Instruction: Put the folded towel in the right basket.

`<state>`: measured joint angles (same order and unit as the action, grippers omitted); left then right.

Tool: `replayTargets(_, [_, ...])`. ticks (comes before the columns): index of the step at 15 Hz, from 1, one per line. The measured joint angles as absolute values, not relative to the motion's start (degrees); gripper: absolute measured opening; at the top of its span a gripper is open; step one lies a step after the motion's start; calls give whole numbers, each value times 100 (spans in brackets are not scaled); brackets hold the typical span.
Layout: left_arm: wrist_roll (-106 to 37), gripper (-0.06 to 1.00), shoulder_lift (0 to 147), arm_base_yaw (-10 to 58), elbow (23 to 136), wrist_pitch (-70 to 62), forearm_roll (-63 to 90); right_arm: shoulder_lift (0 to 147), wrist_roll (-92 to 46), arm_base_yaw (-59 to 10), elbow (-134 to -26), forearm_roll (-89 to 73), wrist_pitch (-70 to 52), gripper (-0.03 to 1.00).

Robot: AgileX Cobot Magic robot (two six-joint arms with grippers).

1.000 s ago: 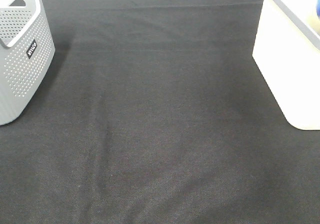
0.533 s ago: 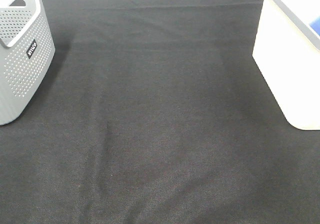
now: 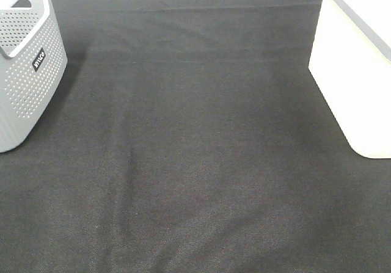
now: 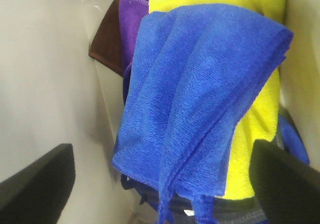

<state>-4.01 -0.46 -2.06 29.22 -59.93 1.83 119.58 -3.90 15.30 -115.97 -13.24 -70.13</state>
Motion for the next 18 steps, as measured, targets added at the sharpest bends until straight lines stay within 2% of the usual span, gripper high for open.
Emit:
replayTargets(4, [-401, 99, -46, -206, 2922, -5993, 183, 11316, -372, 1392, -11597, -1335, -7002, 90])
replayTargets(9, [-401, 99, -46, -206, 2922, -5993, 178, 10525, -309, -69, -11597, -1049, -7007, 90])
replayTargets(12, [-401, 99, -46, -206, 2922, -5993, 178, 10256, -304, -338, -11579, -1054, -7002, 90])
replayTargets(15, [-401, 99, -46, -206, 2922, -5993, 178, 9746, -92, -350, -10852, -1003, -6996, 90])
replayTargets(18, [-401, 99, -46, -206, 2922, -5993, 178, 8463, 46, -350, -9156, -779, -6996, 90])
